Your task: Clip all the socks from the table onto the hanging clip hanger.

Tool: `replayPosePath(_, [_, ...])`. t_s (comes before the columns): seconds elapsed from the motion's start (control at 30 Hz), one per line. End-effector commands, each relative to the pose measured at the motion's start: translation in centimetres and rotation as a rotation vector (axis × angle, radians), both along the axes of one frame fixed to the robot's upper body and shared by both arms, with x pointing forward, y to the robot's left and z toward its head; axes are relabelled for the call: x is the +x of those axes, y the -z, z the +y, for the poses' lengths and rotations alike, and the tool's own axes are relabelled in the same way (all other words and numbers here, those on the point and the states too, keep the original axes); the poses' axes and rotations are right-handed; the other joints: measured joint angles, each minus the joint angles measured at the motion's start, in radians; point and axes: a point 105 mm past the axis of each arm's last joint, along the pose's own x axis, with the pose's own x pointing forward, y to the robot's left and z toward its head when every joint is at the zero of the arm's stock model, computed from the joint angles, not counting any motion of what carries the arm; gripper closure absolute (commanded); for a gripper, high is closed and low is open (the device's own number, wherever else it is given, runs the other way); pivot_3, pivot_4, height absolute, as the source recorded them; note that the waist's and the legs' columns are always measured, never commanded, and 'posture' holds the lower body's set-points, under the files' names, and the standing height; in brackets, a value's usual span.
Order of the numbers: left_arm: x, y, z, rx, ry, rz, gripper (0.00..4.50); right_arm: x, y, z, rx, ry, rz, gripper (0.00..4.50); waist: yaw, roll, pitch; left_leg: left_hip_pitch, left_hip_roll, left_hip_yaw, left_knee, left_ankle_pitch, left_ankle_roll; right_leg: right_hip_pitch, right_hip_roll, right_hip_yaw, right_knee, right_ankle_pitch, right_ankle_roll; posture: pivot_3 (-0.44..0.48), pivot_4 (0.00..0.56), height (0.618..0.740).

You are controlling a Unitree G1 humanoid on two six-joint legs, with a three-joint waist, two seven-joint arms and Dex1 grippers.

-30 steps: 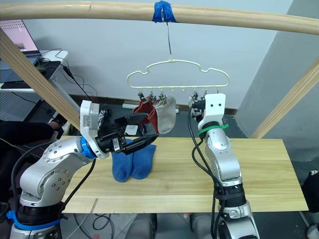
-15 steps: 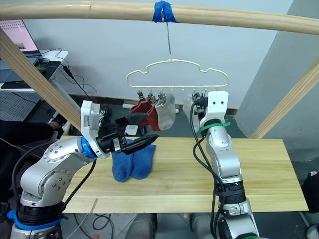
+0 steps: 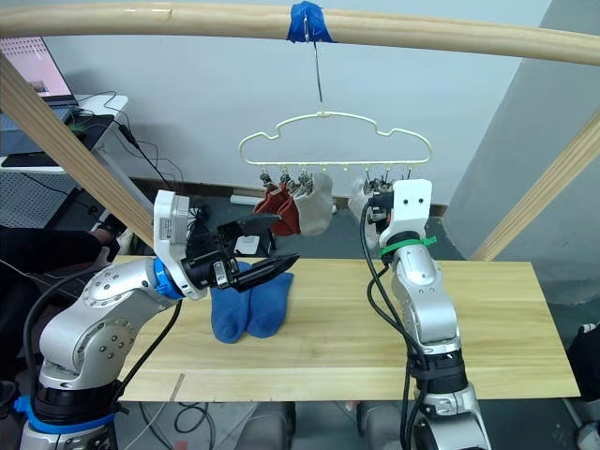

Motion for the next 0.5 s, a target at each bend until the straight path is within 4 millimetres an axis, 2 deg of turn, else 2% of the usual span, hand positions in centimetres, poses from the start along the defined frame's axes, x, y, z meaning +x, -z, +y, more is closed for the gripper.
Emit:
replayPosePath(0.03, [-0.5,-0.7,-0.3,-0.001,0.015,-0.042,0.00,-0.4,-0.9,0.0,-0.005,0.008,-0.032,2.59,0.000,0.000,0.000,0.000,0.000,0.000,0.000,0.000,0.000,0.000,0.000,0.000,0.000,0.000,0.000,0.042,0.201,0.740])
replayPosePath(0.27, [-0.6,-0.6,-0.3,0.003,0.020,-0.041,0.00,-0.1,-0.8,0.0,-0.014,0.018,-0.026,2.59,0.000,0.000,0.000,0.000,0.000,0.000,0.000,0.000,0.000,0.000,0.000,0.000,0.000,0.000,0.000,0.043,0.195,0.740])
replayPosePath(0.5, [-0.7,-0.6,-0.3,0.005,0.019,-0.039,0.00,-1.4,-1.7,0.6,0.043,-0.053,-0.096,2.59,0.001,0.000,0.000,0.000,0.000,0.000,0.000,0.000,0.000,0.000,0.000,0.000,0.000,0.000,0.000,0.046,0.191,0.740])
